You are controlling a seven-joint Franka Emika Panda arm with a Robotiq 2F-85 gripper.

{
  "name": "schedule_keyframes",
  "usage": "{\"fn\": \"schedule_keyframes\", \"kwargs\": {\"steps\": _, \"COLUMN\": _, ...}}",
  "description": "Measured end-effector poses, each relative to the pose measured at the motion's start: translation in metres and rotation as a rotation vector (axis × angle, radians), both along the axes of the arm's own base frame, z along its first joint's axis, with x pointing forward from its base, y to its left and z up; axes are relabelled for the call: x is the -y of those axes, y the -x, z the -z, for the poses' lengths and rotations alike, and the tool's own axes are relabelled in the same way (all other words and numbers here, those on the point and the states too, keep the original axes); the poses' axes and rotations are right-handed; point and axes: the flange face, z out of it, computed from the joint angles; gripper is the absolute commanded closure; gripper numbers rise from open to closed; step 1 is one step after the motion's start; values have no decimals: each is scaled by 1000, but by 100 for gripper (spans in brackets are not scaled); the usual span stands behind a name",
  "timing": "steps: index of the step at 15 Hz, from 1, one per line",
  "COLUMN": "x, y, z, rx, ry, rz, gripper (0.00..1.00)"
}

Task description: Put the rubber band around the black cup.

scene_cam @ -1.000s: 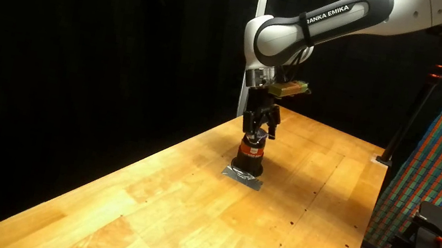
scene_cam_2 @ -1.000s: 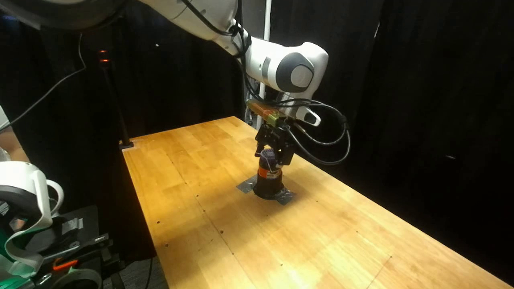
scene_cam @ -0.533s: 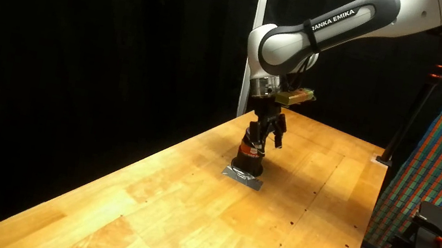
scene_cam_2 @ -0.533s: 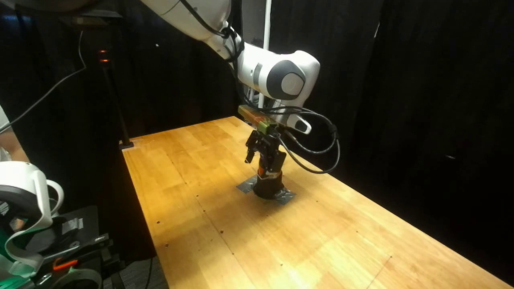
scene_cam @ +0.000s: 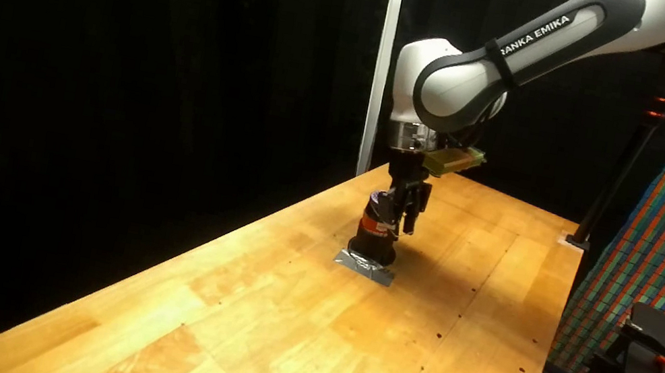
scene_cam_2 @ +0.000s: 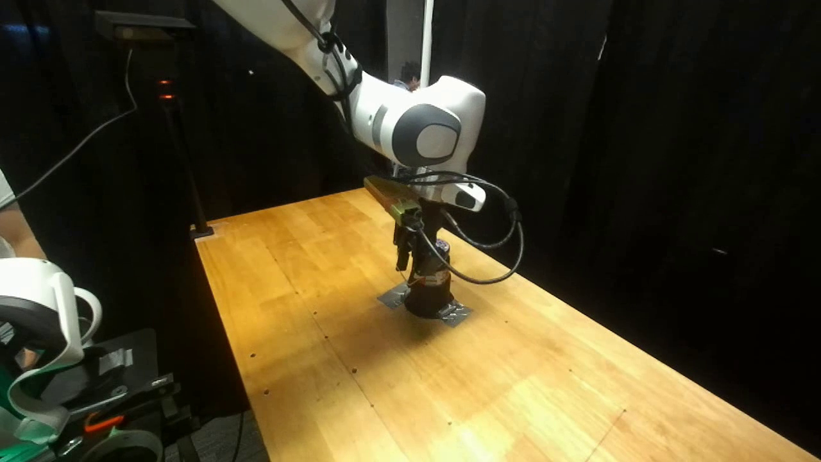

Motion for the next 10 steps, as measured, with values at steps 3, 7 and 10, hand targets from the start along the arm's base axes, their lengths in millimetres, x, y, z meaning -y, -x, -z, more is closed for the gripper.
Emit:
{"fn": "schedule_keyframes", "kwargs": {"steps": 3, "x": -2, "y": 20, "z": 0, "rx": 69, "ry": 1, "rz": 16, "gripper": 95}}
{"fn": "schedule_keyframes", "kwargs": {"steps": 7, "x": -6, "y": 44, "z": 2, "rx": 214, "ry": -7, "rz": 70, "gripper": 93}}
{"fn": "schedule_keyframes", "kwargs": {"steps": 10, "x": -9, "y": 61, "z": 4, "rx": 323, "ry": -16, "rz": 114, "gripper": 91}}
